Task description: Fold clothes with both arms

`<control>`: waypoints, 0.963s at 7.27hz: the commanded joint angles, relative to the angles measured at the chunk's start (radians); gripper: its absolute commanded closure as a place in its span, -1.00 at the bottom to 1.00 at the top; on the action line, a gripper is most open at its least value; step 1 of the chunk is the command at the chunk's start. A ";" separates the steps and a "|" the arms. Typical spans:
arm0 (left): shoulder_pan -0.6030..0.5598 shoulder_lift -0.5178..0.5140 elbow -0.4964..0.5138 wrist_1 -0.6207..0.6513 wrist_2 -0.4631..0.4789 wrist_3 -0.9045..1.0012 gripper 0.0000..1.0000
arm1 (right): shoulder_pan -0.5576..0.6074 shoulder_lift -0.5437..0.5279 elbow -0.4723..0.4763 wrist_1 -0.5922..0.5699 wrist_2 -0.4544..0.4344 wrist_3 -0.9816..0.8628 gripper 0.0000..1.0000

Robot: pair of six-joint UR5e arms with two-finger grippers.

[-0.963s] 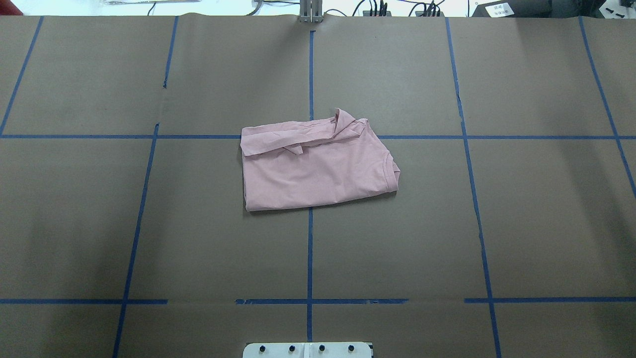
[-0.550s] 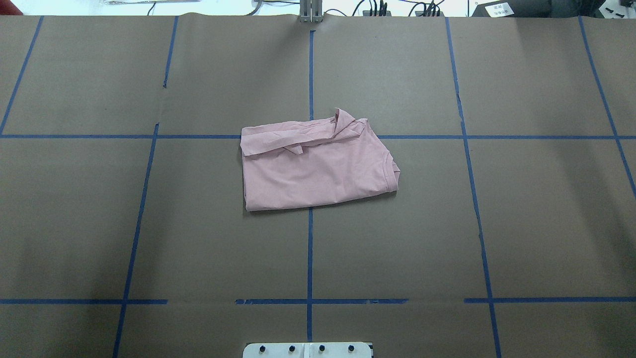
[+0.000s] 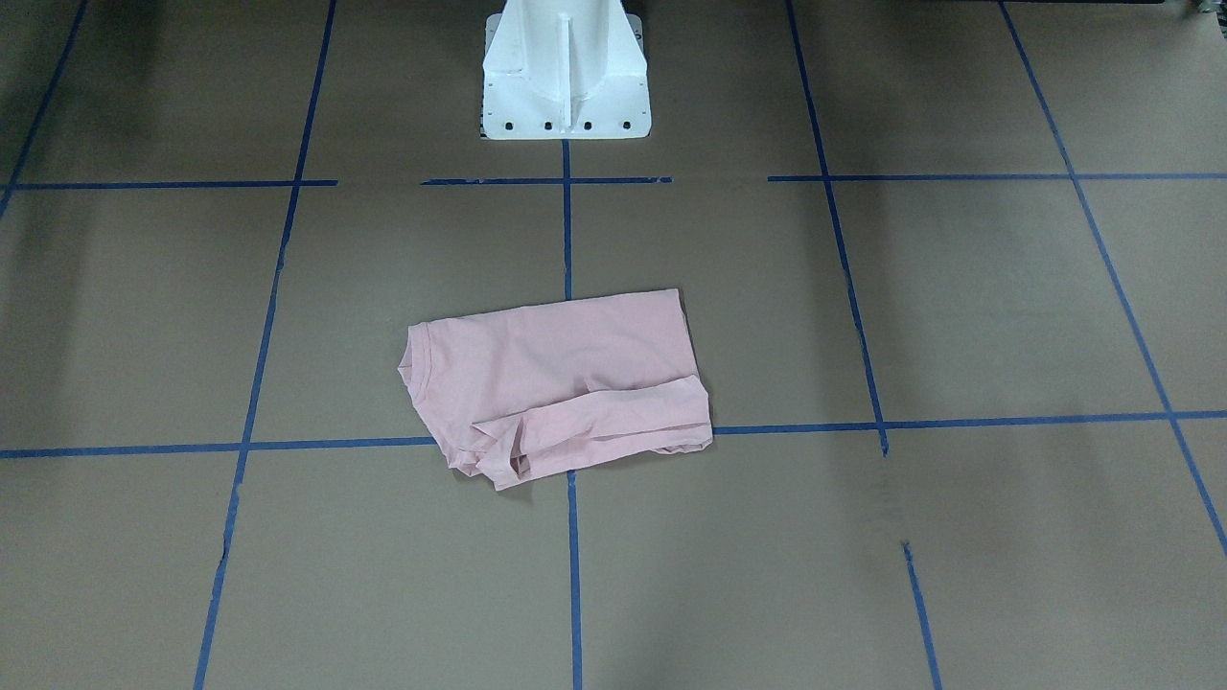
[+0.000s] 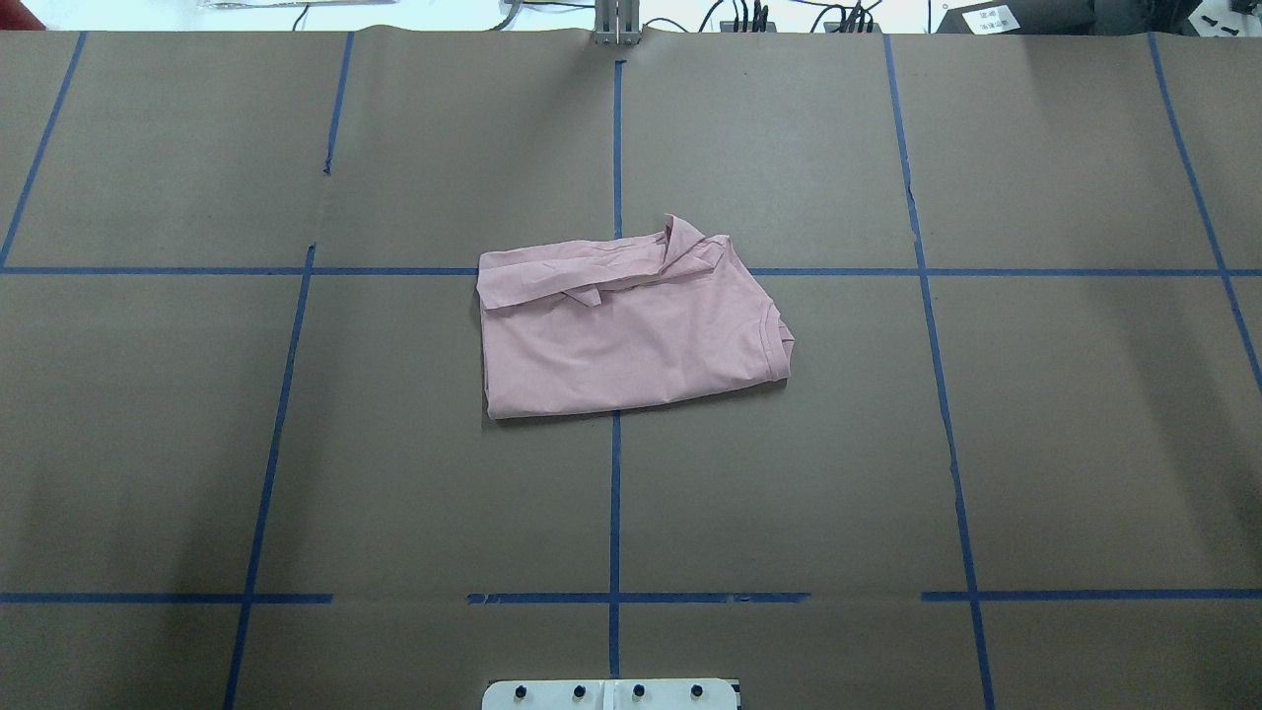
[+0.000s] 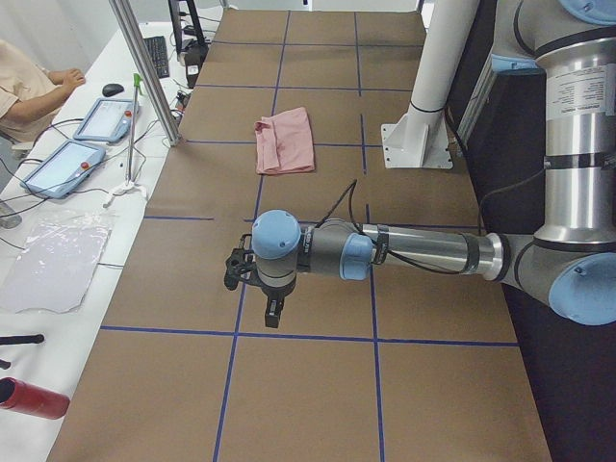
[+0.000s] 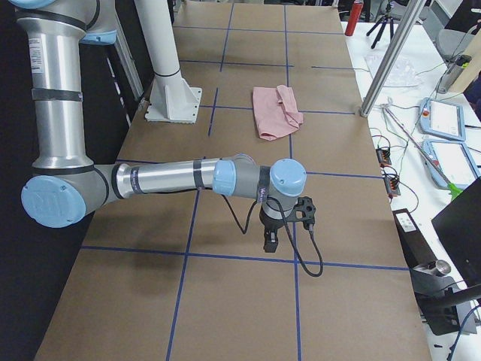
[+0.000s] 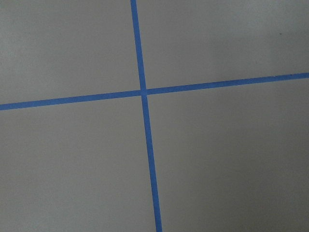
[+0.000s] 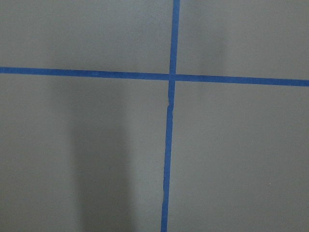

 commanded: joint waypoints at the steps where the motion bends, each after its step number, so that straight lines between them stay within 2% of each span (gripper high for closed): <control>1: 0.000 -0.003 0.002 0.002 -0.006 0.003 -1.00 | 0.000 -0.007 0.002 0.002 0.000 0.000 -1.00; 4: 0.000 -0.001 0.021 -0.001 -0.012 0.011 -1.00 | 0.000 -0.019 0.043 0.002 0.002 -0.003 -1.00; 7: 0.001 -0.014 0.062 0.040 -0.012 0.000 -1.00 | 0.000 -0.030 0.042 0.002 0.002 -0.002 -1.00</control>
